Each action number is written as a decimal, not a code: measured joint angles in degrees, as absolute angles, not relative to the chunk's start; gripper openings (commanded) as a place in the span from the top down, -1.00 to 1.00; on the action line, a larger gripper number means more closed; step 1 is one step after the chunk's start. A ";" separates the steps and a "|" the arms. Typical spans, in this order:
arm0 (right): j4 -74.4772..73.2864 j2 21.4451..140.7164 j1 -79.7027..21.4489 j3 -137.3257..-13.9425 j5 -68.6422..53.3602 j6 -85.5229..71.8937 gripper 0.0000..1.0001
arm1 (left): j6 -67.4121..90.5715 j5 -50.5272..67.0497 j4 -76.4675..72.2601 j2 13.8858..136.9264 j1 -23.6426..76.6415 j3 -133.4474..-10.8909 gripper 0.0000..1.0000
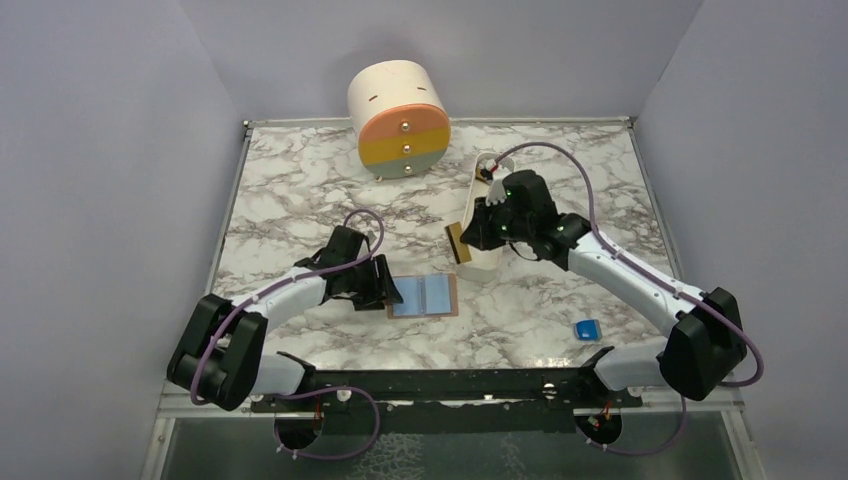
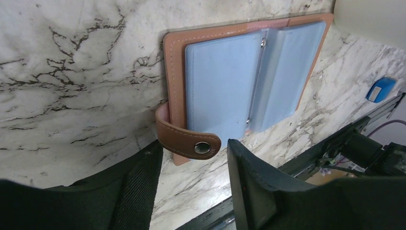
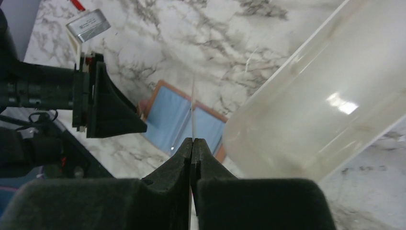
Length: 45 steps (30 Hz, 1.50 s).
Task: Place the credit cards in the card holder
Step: Insert the credit card into the card holder.
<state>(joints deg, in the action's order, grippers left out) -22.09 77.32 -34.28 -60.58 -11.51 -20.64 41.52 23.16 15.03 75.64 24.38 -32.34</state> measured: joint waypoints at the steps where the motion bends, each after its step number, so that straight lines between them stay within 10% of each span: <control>1: -21.47 77.14 -34.94 -59.27 -12.60 -22.31 0.98 | 41.89 23.35 14.90 75.57 24.38 -32.03 0.05; 7: -14.35 77.10 -38.30 -51.72 -17.37 -33.08 0.98 | 42.78 23.53 14.59 74.61 24.38 -30.48 0.40; 45: -3.05 90.32 -43.51 -44.56 -14.57 -54.50 0.98 | 39.75 20.21 9.15 76.71 24.38 -32.75 0.73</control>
